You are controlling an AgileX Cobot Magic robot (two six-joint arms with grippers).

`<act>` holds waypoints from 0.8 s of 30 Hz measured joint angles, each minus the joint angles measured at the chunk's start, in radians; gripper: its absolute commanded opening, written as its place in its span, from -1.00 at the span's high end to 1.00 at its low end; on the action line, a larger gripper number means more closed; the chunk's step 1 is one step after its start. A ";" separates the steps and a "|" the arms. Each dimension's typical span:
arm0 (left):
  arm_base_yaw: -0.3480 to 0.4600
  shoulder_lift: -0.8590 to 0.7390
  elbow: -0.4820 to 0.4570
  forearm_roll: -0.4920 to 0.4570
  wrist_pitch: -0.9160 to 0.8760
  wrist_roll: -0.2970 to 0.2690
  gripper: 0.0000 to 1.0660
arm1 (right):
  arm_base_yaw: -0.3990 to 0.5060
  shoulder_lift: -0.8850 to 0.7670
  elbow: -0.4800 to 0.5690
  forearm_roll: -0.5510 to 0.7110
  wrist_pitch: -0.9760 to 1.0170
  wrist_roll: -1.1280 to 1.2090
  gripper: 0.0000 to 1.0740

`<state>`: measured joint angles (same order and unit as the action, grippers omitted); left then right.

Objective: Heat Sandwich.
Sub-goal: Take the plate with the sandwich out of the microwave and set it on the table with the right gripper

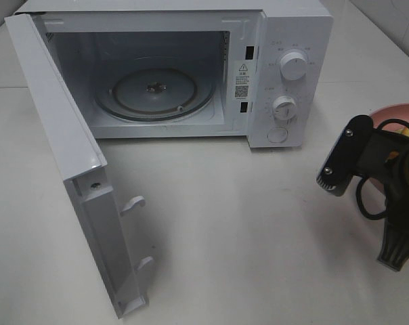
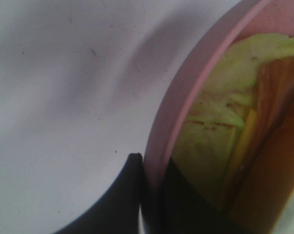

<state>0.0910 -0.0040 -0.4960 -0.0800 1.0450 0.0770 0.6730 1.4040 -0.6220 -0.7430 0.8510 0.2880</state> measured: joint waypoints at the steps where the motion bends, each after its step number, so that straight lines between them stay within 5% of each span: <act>1: 0.000 0.000 0.000 0.000 0.000 0.000 -0.83 | -0.006 0.012 -0.007 -0.003 -0.007 0.011 1.00; 24: 0.000 0.000 0.000 0.000 0.000 0.000 -0.83 | -0.236 0.156 -0.041 -0.074 -0.104 0.231 1.00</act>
<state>0.0910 -0.0040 -0.4960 -0.0800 1.0450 0.0770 0.4370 1.5600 -0.6630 -0.8170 0.7470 0.5190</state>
